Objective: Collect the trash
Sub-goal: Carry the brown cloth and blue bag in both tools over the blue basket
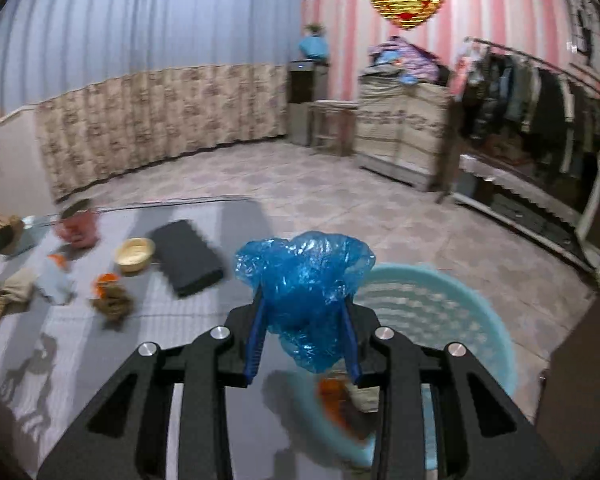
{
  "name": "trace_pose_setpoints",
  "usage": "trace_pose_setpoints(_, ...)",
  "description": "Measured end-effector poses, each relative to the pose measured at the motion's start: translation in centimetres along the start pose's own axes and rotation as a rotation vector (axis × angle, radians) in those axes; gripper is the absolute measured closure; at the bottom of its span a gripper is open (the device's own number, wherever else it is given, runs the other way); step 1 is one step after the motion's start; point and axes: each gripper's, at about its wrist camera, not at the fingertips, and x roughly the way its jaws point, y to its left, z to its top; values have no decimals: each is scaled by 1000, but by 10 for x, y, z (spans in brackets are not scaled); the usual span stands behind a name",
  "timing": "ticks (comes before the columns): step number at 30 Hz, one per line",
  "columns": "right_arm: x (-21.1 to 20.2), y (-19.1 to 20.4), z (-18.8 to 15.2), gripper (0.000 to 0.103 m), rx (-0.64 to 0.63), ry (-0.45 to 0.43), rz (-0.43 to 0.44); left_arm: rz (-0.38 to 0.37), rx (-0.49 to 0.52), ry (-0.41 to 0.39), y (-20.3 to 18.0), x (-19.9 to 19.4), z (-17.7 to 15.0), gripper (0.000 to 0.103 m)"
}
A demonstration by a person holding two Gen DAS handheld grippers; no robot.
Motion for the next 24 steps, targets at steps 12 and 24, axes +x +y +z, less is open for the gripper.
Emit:
trace_pose_setpoints(12, 24, -108, -15, 70, 166, 20, -81, -181, 80, 0, -129, 41, 3, 61)
trace_pose_setpoints(24, 36, -149, -34, 70, 270, 39, -121, -322, 196, 33, -233, 82, -5, 61)
